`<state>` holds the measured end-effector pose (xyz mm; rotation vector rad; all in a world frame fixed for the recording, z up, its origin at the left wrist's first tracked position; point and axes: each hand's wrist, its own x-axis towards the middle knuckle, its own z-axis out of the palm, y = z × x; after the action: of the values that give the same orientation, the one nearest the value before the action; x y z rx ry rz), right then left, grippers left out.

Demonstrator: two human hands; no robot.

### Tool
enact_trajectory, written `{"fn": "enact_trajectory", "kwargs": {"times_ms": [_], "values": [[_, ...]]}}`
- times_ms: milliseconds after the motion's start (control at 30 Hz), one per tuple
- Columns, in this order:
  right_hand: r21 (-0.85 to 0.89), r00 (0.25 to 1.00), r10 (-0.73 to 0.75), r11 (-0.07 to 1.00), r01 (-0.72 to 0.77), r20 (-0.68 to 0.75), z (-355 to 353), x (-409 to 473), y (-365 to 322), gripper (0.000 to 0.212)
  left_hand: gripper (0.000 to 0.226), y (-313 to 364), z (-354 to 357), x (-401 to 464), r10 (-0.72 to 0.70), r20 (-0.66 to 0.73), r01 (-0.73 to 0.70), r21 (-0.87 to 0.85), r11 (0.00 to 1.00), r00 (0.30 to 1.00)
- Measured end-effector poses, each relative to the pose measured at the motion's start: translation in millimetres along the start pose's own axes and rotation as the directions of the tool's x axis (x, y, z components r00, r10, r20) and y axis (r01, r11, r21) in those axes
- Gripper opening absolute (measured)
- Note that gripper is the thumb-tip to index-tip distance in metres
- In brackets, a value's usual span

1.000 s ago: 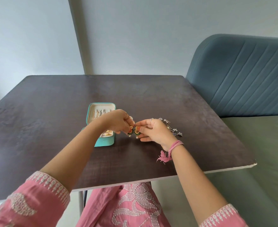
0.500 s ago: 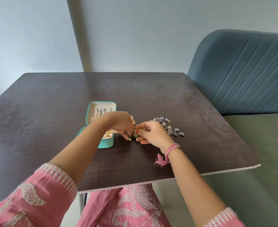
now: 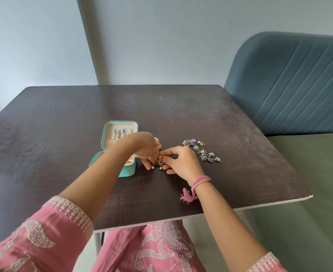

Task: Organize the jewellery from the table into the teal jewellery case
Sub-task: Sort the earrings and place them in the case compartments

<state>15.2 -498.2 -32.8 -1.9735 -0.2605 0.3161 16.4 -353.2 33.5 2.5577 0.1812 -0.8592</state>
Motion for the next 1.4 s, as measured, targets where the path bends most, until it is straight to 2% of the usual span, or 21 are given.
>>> {"fn": "enact_trajectory", "kwargs": {"times_ms": [133, 300, 367, 500, 633, 733, 833, 967, 1100, 1267, 1400], "values": [[0.002, 0.999, 0.014, 1.0, -0.014, 0.036, -3, -1, -2, 0.016, 0.028, -2, 0, 1, -0.012, -0.023, 0.011, -0.052, 0.999, 1.0], [0.085, 0.996, 0.047, 0.995, -0.053, 0.076, -10, -1, -5, 0.016, 0.037, 0, -6, -7, 0.008, -0.128, -0.004, 0.034, 0.999, 0.992], [0.119, 0.997, 0.043, 0.992, -0.05, 0.064, -18, 0, -6, 0.014, 0.033, 2, -10, -10, 0.017, -0.158, -0.025, -0.046, 0.999, 0.987], [0.15, 1.0, 0.006, 0.989, -0.002, -0.026, -49, 1, -9, 0.013, 0.016, 9, -18, -12, 0.042, -0.286, -0.079, -0.12, 0.99, 0.957], [0.153, 0.982, -0.008, 0.988, 0.037, -0.186, -90, 9, -5, 0.014, 0.008, 23, -12, -12, 0.125, -0.351, -0.211, -0.216, 0.953, 0.928], [0.062, 0.96, -0.027, 0.997, 0.046, -0.279, -117, 20, 5, 0.014, 0.01, 37, 2, -10, 0.183, -0.387, -0.301, -0.268, 0.915, 0.904], [-0.084, 0.955, -0.048, 0.996, 0.024, -0.294, -132, 33, 18, 0.012, 0.013, 54, 20, -5, 0.213, -0.387, -0.34, -0.295, 0.893, 0.897], [-0.25, 0.981, -0.041, 0.968, -0.009, -0.19, -135, 44, 31, 0.011, 0.014, 71, 37, 7, 0.213, -0.391, -0.349, -0.318, 0.881, 0.895], [-0.451, 0.992, -0.102, 0.891, 0.057, -0.075, -127, 50, 30, 0.01, 0.014, 76, 42, 14, 0.207, -0.423, -0.357, -0.314, 0.88, 0.882], [-0.535, 0.992, -0.125, 0.836, 0.12, 0.028, -121, 54, 22, 0.015, 0.016, 75, 40, 17, 0.18, -0.467, -0.36, -0.329, 0.873, 0.865], [-0.587, 0.991, -0.123, 0.8, 0.125, 0.044, -116, 58, 20, 0.011, 0.021, 74, 38, 17, 0.165, -0.494, -0.373, -0.358, 0.856, 0.853]]}}
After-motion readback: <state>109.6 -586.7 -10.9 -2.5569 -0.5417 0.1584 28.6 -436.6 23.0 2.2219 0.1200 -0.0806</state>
